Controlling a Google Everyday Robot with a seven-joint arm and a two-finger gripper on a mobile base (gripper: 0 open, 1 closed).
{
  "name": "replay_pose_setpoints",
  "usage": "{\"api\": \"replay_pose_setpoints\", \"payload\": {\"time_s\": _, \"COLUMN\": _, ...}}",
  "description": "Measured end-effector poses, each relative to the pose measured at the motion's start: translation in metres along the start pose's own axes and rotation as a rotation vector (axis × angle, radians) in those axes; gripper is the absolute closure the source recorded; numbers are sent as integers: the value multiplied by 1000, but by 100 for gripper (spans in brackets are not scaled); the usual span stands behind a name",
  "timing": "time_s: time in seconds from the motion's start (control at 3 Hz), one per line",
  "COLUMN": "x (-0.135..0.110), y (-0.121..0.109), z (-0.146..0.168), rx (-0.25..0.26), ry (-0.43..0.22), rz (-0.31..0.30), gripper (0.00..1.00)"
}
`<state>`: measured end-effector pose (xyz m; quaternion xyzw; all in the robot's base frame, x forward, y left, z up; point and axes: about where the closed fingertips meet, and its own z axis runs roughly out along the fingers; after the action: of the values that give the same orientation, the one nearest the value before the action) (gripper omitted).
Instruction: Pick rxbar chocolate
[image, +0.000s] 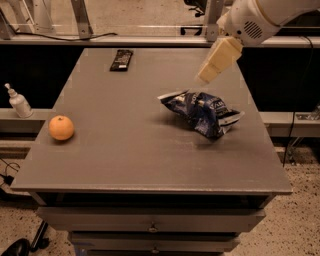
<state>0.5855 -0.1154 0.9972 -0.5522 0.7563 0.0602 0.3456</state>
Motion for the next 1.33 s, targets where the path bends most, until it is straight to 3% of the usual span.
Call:
{"api": "replay_pose_setpoints", "payload": {"time_s": 0.33, "x": 0, "y": 3, "z": 7, "rx": -18, "ry": -32, "rz": 22, "gripper": 0}}
{"api": "replay_pose_setpoints", "payload": {"time_s": 0.67, "x": -10, "y": 11, "z": 40, "rx": -60, "ry": -97, "rz": 72, "gripper": 0}}
{"api": "replay_pose_setpoints", "payload": {"time_s": 1.33, "x": -49, "y": 4, "z": 129, "rx": -107, "ry": -298, "rz": 241, "gripper": 0}}
